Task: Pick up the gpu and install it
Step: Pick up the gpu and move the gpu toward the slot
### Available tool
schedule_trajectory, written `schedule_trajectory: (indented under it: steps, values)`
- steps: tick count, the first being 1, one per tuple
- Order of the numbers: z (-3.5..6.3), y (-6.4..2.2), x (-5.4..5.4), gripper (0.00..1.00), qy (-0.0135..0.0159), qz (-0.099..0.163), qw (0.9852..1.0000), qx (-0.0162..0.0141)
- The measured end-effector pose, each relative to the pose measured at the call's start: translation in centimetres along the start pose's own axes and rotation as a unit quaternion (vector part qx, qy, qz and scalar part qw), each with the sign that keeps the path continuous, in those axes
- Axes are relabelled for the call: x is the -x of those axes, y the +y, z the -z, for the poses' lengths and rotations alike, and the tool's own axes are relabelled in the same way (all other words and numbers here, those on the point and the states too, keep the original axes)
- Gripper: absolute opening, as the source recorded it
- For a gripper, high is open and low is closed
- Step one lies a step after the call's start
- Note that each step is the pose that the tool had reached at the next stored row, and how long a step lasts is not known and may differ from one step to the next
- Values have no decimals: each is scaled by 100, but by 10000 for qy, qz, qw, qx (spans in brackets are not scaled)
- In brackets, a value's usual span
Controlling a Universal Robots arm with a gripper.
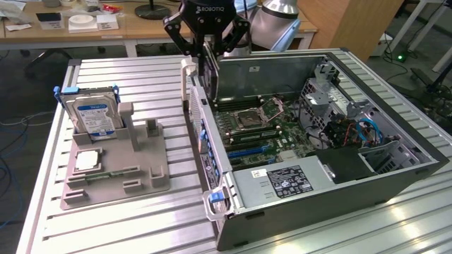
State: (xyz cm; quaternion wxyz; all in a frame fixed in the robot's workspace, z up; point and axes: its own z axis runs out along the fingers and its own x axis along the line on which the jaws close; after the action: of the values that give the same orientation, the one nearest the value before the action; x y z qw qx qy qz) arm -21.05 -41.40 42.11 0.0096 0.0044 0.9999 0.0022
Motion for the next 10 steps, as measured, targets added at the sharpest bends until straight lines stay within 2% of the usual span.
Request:
schedule_trajectory:
  steps: [10]
  values:
    - [-2, 1, 112, 28, 0, 0, 10000, 0]
